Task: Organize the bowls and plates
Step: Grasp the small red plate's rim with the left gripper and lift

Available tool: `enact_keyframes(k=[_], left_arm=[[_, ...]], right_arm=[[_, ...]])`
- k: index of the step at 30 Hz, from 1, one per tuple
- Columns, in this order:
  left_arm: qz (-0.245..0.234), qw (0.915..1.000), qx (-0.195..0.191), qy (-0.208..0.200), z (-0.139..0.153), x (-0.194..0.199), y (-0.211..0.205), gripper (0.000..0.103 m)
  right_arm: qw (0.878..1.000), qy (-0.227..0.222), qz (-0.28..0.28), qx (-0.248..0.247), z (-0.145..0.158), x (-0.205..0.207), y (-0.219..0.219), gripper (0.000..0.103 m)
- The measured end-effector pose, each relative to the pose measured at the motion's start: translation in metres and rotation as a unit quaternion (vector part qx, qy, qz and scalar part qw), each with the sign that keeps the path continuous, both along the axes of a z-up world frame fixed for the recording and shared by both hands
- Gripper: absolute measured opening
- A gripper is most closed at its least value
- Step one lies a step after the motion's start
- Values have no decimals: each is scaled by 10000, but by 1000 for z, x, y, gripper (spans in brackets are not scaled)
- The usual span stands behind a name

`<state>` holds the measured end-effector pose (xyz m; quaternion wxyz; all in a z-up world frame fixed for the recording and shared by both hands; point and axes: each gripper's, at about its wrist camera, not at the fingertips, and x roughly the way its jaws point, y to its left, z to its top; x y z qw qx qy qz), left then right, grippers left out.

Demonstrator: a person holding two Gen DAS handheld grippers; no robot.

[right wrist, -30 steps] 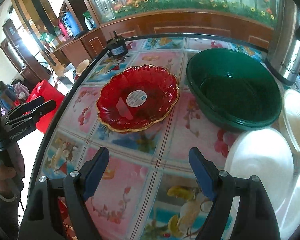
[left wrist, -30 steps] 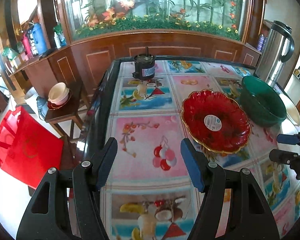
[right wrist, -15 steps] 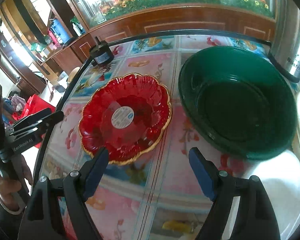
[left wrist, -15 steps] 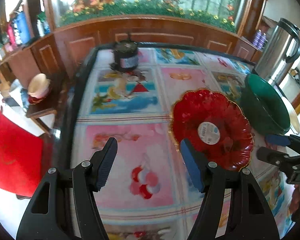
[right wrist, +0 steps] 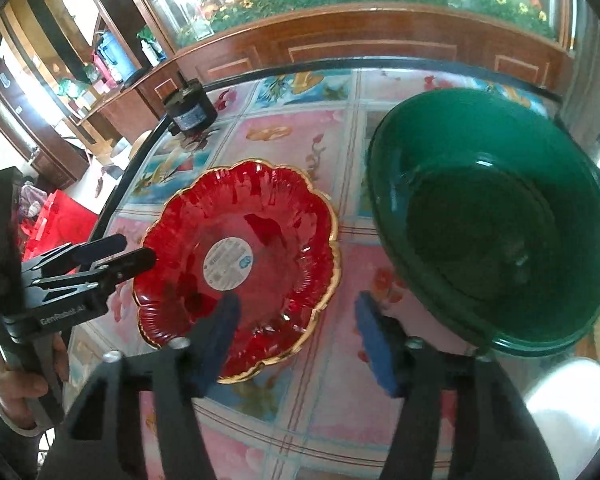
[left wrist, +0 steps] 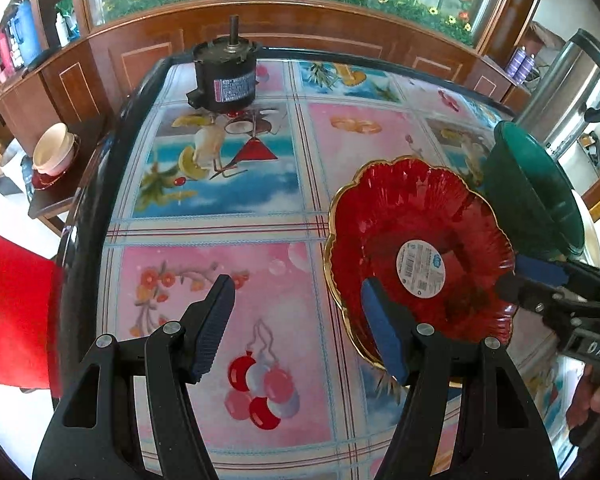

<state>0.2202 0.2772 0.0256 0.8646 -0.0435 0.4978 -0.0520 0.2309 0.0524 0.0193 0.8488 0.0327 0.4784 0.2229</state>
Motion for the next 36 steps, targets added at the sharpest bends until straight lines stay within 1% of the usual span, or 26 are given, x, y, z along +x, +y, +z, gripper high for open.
enact_keyframes(k=[2,4,6,11,18,20,25,29,31,32,33,34,35,36], left_arm=[[40,9999,-95,-14,0,2,1,67],[81,9998,-175,-20,0,3,2,67],[96,9997,-199,-51,2,4,3,67],[102,9999,-79,-100,3,5,2,67],[82,9998,-158,-66,1,8,-1,67],[34,9999,-153,-55,0,10,-5,67],[-19,9997,-226,41,-6,17,-12,67],[25,9997,-233,16,-11,18,-15,66],[69,9998,-188,-23,-10,16,-14,49],[98,9998,-165,-21,-10,16,-13,30],[95,9996,-250,21,-10,16,-11,25],[95,9996,-271,58,-10,16,-10,24],[93,9997,-238,66,-10,15,-10,20],[93,9998,-173,50,-9,13,-11,20]], right_arm=[[10000,35,4,11,-4,1,2,51],[9999,73,-13,131,-6,2,1,44],[9999,45,2,112,-6,2,1,43],[9999,-10,-23,125,-3,0,-6,42],[9999,-50,0,99,-1,3,-4,42],[9999,-64,0,82,-2,4,-4,40],[9999,-45,-12,96,-5,8,-8,24],[9999,-15,46,95,-7,8,-8,19],[10000,-32,83,36,-8,7,-7,16],[9999,-48,95,19,-7,6,-7,16],[9999,-57,101,16,-7,5,-7,16],[9999,-56,113,31,-7,5,-7,15],[9999,-58,125,53,-6,4,-6,15],[9999,-69,137,47,-6,3,-5,14]])
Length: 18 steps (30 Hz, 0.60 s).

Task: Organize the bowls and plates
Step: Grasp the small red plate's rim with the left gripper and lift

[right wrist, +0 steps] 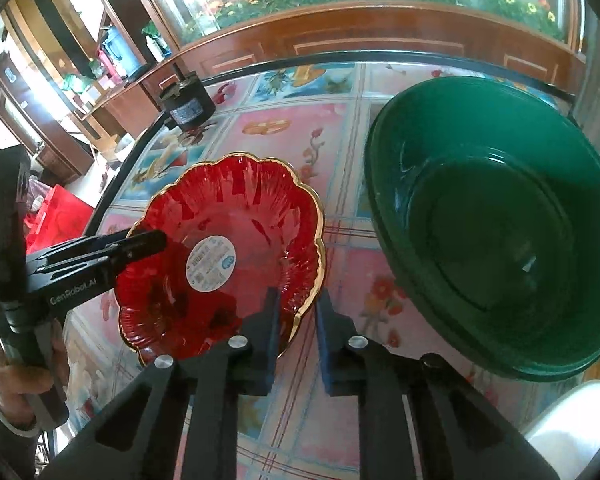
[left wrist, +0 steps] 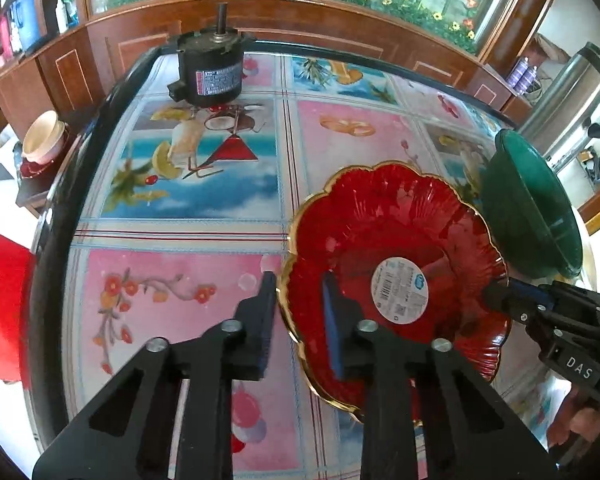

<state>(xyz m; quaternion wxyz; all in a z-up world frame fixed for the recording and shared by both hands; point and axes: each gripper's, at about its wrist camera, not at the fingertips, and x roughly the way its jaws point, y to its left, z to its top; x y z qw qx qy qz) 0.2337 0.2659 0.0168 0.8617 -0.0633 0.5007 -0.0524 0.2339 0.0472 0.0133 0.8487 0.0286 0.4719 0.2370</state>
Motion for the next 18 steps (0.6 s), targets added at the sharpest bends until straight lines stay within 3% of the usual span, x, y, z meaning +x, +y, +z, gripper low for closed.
enact_keyframes(k=[3,18], left_arm=[[27,10000,67,-12,3,-7,3,20],[147,9996,-95,-224,50,-84,17,19]], right_arm=[[9997,-113,73,-205,1,-6,9,14],[9988,-399,301,-16,35,-62,18,14]])
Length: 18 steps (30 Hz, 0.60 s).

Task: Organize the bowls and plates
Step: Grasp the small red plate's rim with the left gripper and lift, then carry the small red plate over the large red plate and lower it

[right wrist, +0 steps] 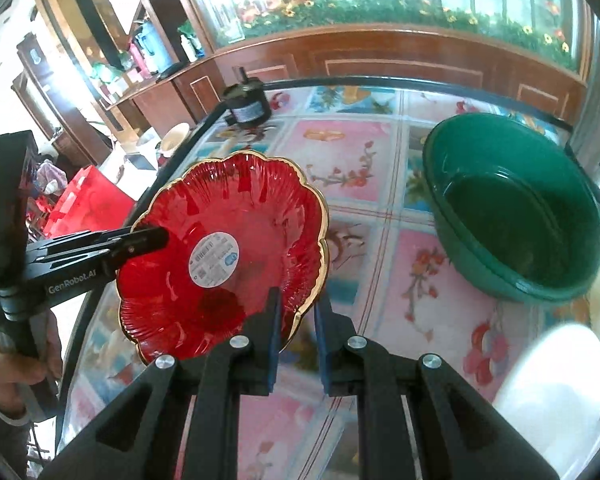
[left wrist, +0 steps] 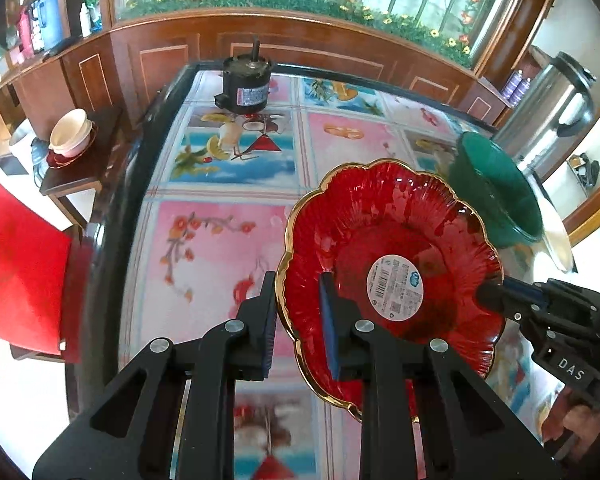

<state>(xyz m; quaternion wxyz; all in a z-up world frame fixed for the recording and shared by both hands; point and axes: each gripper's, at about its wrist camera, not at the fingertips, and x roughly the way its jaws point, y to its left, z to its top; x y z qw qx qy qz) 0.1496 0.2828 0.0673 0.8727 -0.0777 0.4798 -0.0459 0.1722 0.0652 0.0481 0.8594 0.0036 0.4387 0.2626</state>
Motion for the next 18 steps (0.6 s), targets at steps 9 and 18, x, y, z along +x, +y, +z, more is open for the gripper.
enact_keyframes(k=[9,18], left_arm=[[-62,9999,-65,-70,21,-75,-9,19],[-59,9996,-234,-126,29,-161,-22,19]], right_arm=[[9997,-152,165,106,19,-64,-12,15],[9989,-250,380,130,17,-144,-27,18]])
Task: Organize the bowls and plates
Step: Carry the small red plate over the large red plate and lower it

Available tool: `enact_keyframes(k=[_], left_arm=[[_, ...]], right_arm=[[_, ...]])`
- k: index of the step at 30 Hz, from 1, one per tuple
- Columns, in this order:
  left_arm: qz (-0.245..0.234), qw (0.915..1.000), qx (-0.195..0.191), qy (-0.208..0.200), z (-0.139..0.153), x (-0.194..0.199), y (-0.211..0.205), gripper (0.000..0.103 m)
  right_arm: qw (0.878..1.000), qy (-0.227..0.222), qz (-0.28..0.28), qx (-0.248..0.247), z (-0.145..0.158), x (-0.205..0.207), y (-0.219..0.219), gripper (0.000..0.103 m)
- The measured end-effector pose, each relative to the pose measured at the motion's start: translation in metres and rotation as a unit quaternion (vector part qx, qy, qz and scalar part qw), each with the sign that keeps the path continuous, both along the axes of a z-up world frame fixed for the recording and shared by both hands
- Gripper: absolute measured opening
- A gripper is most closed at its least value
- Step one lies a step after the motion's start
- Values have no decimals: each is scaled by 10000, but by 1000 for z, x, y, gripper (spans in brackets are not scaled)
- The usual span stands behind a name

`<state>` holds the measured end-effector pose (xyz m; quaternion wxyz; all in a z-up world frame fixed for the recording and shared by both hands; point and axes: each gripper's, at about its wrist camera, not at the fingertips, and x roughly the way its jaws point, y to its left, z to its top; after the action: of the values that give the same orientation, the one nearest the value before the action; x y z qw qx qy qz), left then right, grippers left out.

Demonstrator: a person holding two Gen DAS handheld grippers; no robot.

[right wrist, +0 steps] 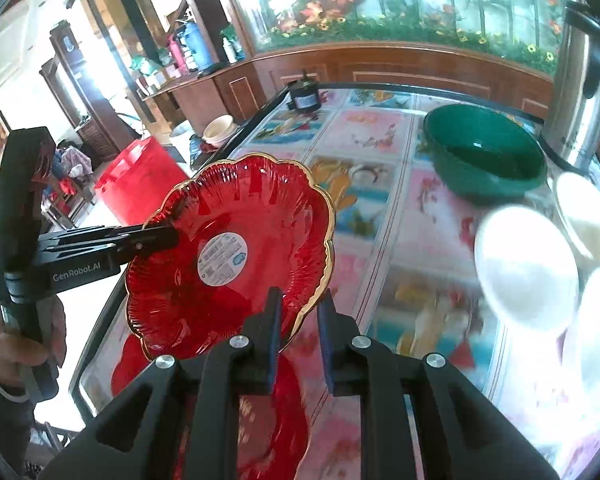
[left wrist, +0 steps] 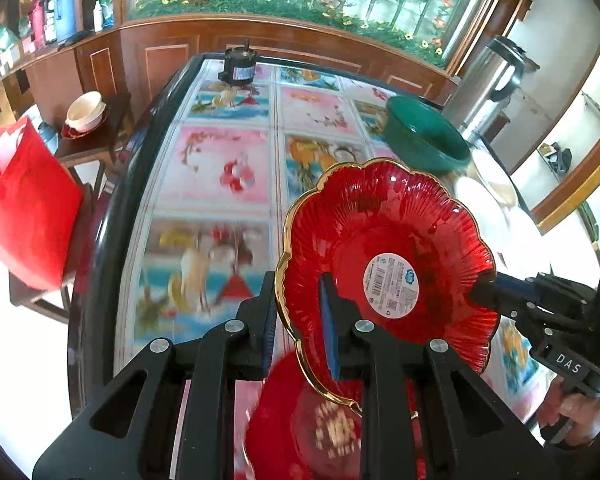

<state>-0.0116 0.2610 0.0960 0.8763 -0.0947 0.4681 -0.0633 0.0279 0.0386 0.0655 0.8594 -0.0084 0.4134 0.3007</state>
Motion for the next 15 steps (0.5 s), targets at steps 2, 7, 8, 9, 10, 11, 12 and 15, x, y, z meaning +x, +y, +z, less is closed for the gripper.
enact_keyframes(k=[2,7,8,9,10,11,12,15], left_arm=[[-6,10000,-4,7,-2,-15,-2,19],[1,10000,-1,85,-13,-52,-5,19],[-9,9999,35,98,-16,-57,-5,19],[-4,9999,48,103,-20,-62,-6,19],[21,9999,62,100,-23,-67,-6,19],[50,9999,92,94,-27,-72,-7,19],[68,9999,109,99,-31,-76,-7,19],[105,9997,187,99,-42,-83,-9,19]], right_arm=[[10000,-28,24,22,-1,-14,-3,18],[9999,-16,137,18,-10,-43,-3,18],[9999,6,169,7,-13,-47,-2,18],[9998,18,185,-3,-15,-51,-1,18],[9998,29,198,-28,-19,-54,0,18],[9997,56,222,-52,-23,-57,2,18],[9997,76,237,-63,-26,-61,1,18],[9994,170,281,-144,-39,-66,3,18]])
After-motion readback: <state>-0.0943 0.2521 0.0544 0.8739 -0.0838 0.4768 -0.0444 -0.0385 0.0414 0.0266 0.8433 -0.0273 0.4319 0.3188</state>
